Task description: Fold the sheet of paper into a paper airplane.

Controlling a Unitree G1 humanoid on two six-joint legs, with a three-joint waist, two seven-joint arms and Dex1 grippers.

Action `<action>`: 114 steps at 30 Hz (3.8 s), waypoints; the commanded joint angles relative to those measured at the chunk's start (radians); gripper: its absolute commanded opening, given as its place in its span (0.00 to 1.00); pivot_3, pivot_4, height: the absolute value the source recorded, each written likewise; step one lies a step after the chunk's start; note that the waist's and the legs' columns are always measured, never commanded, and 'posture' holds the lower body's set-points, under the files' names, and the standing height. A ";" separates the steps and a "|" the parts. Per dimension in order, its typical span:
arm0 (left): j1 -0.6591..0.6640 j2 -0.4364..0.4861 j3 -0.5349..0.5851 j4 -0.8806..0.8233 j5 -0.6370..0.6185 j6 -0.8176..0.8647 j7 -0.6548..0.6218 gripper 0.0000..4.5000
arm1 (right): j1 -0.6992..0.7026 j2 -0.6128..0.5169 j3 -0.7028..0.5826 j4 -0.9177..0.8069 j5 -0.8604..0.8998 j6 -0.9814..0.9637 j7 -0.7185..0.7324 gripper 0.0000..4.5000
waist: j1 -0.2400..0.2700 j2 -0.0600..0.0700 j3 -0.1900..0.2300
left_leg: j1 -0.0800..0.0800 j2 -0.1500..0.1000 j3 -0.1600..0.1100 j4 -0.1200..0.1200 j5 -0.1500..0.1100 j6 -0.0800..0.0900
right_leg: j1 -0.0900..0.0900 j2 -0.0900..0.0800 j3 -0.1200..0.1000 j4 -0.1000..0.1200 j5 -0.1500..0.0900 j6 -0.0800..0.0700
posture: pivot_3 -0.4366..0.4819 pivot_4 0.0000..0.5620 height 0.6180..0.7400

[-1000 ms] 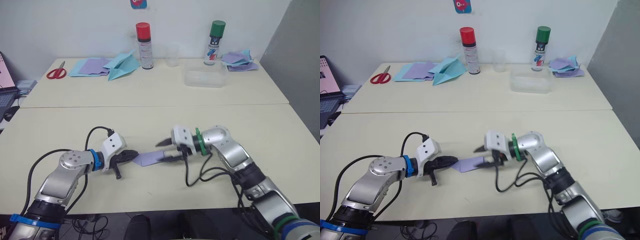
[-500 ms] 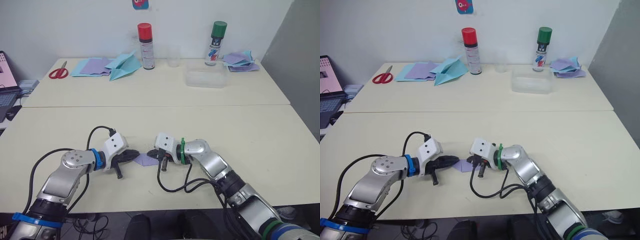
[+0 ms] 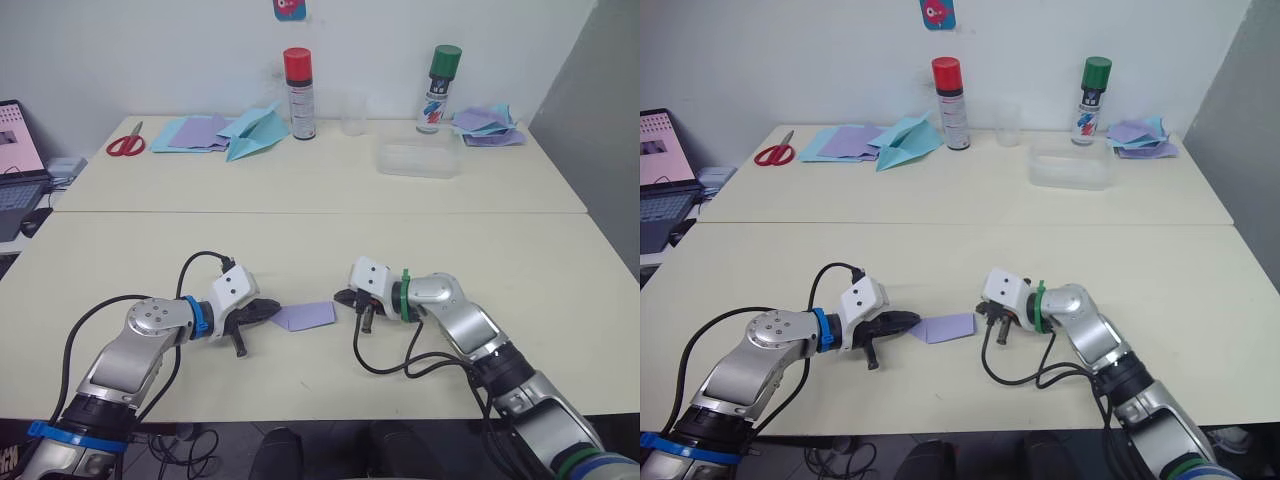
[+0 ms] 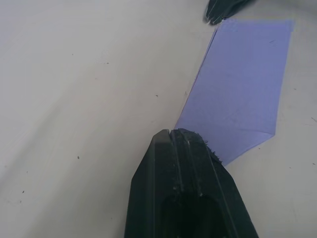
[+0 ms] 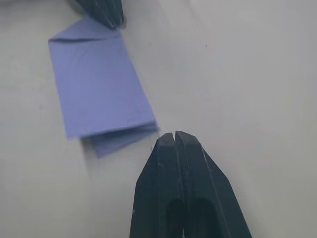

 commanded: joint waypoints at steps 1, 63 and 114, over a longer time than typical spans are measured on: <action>0.021 0.020 -0.024 0.074 0.055 0.020 -0.004 0.00 | 0.016 -0.004 -0.067 -0.017 0.054 -0.014 -0.001 0.00 | 0.000 0.000 0.000 | 0.000 0.000 0.000 0.000 0.000 0.000 | 0.000 0.000 0.000 0.000 0.000 0.000 | 0.48 0.27 1.00; 0.146 -0.116 0.313 -0.282 -0.305 0.231 0.204 0.00 | 0.015 0.160 0.111 0.091 -0.071 -0.019 -0.087 0.00 | -0.003 -0.003 -0.001 | -0.001 0.001 -0.001 -0.001 0.000 0.000 | -0.001 0.000 -0.001 -0.002 0.000 0.000 | 0.48 0.27 1.00; 0.541 0.036 0.420 -0.466 -0.136 -0.259 -0.081 1.00 | 0.070 -0.025 0.035 -0.067 -0.012 -0.551 0.126 0.54 | 0.003 -0.004 0.009 | -0.015 0.001 -0.002 0.000 -0.002 -0.003 | -0.006 -0.001 -0.003 -0.013 0.000 0.001 | 0.48 0.27 1.00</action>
